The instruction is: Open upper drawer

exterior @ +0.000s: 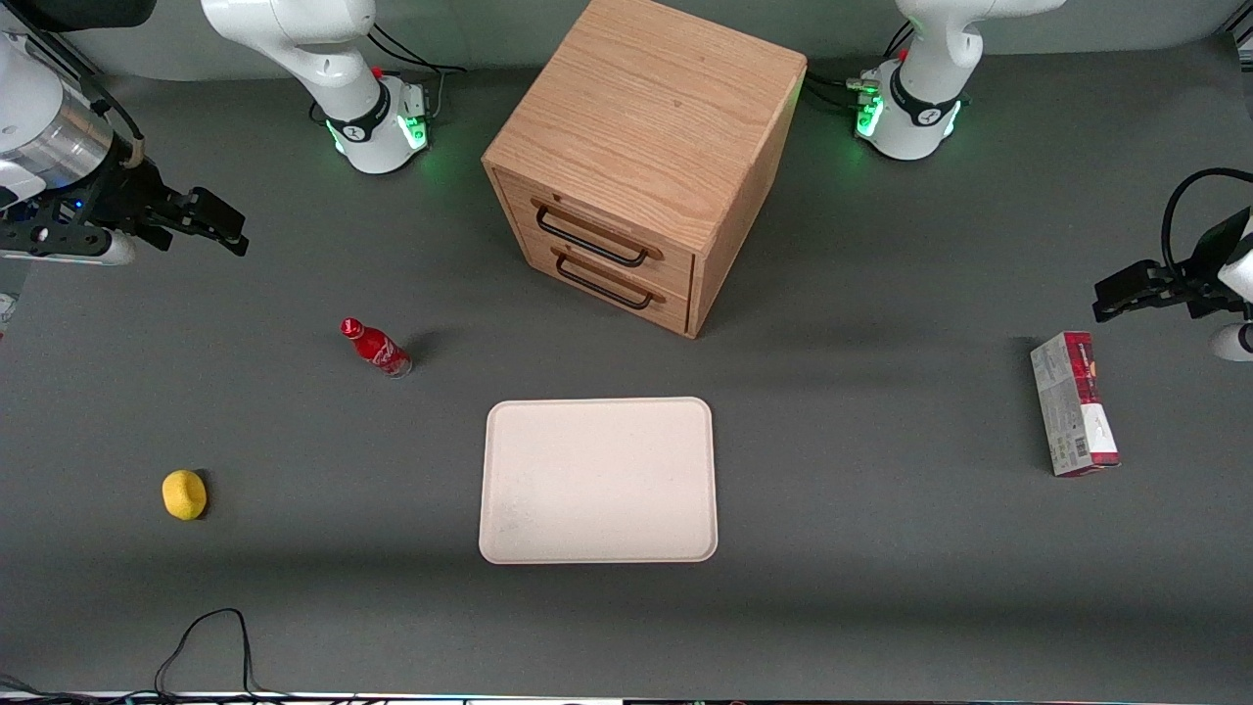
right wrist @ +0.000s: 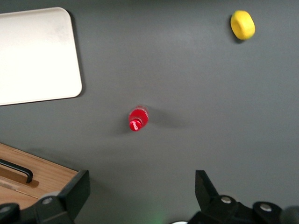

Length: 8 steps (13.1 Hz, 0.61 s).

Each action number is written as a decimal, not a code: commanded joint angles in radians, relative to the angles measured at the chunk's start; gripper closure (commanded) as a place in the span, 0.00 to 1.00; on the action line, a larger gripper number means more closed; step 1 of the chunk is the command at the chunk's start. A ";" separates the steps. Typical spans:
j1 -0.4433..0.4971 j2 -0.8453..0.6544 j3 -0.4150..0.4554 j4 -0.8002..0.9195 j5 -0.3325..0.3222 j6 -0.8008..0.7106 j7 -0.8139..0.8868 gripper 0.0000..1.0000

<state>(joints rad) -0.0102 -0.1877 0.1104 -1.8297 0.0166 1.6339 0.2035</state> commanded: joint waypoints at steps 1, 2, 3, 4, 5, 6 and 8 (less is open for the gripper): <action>0.012 0.117 0.090 0.151 0.017 -0.008 0.002 0.00; 0.013 0.148 0.132 0.186 0.016 -0.009 0.004 0.00; 0.013 0.180 0.178 0.213 0.016 -0.009 0.002 0.00; 0.016 0.200 0.236 0.230 0.007 -0.009 -0.009 0.00; 0.019 0.223 0.299 0.248 -0.019 -0.009 -0.013 0.00; 0.021 0.258 0.369 0.280 -0.036 -0.009 -0.013 0.00; 0.022 0.318 0.507 0.319 -0.032 -0.009 -0.013 0.00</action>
<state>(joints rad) 0.0064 0.0529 0.5194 -1.5902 0.0065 1.6437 0.2032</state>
